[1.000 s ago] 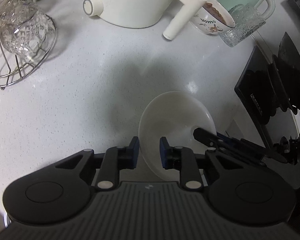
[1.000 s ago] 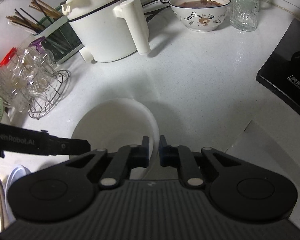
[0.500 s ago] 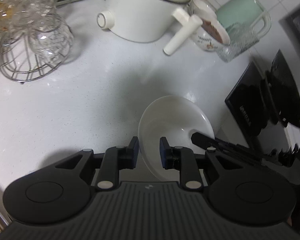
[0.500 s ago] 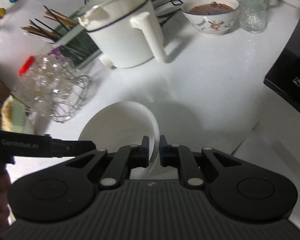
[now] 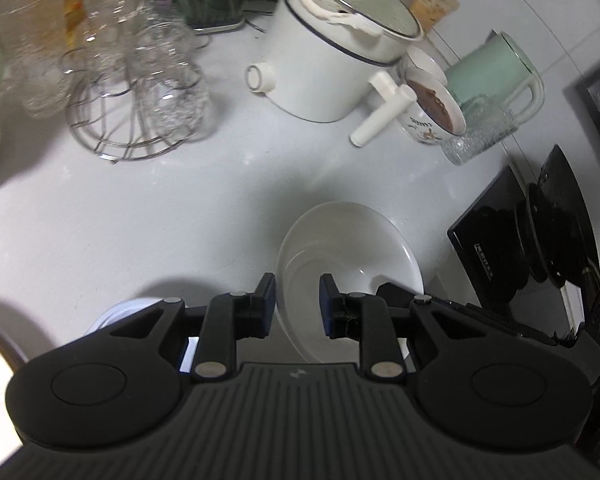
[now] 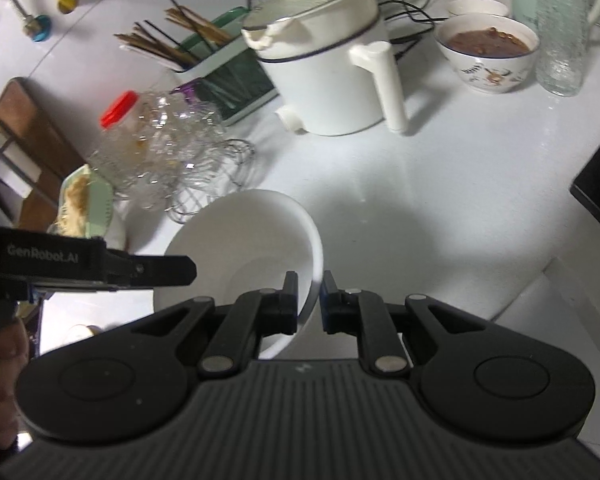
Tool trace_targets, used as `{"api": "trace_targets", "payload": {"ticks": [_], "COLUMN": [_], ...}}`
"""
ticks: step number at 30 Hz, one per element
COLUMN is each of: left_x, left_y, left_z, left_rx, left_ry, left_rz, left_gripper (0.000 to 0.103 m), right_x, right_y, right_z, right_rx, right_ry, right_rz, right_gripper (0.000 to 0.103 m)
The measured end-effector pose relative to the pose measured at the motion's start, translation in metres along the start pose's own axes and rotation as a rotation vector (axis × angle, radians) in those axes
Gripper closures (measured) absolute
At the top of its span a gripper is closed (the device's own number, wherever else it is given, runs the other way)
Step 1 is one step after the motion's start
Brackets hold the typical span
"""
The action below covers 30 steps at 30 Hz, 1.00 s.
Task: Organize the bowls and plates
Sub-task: 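Lift the white bowl and carry it toward the blue bowls, then lower the white bowl into the nested light-blue bowls and open both grippers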
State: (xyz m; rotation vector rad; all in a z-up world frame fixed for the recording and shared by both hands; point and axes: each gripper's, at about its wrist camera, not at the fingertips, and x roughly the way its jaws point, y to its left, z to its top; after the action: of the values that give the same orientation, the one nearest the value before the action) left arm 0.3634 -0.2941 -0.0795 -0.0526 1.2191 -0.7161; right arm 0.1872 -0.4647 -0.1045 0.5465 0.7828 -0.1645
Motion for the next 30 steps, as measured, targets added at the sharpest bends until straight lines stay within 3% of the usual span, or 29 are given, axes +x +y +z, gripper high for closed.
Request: {"api": "trace_targets", "payload": {"ticks": [20, 30], "left_x": [-0.044, -0.042], "left_y": [0.050, 0.073], "left_z": [-0.039, -0.061], "left_rx": [-0.161, -0.232], "left_ry": [-0.114, -0.085], "left_rz": [0.093, 0.176], "left_gripper": [0.078, 0.077], "right_x": [0.014, 0.037], "right_y": [0.051, 0.073], "right_z": [-0.009, -0.021], "right_rx": [-0.142, -0.216], "right_ry": [0.077, 0.157], "right_rz": [0.118, 0.134], "right_gripper": [0.088, 0.088]}}
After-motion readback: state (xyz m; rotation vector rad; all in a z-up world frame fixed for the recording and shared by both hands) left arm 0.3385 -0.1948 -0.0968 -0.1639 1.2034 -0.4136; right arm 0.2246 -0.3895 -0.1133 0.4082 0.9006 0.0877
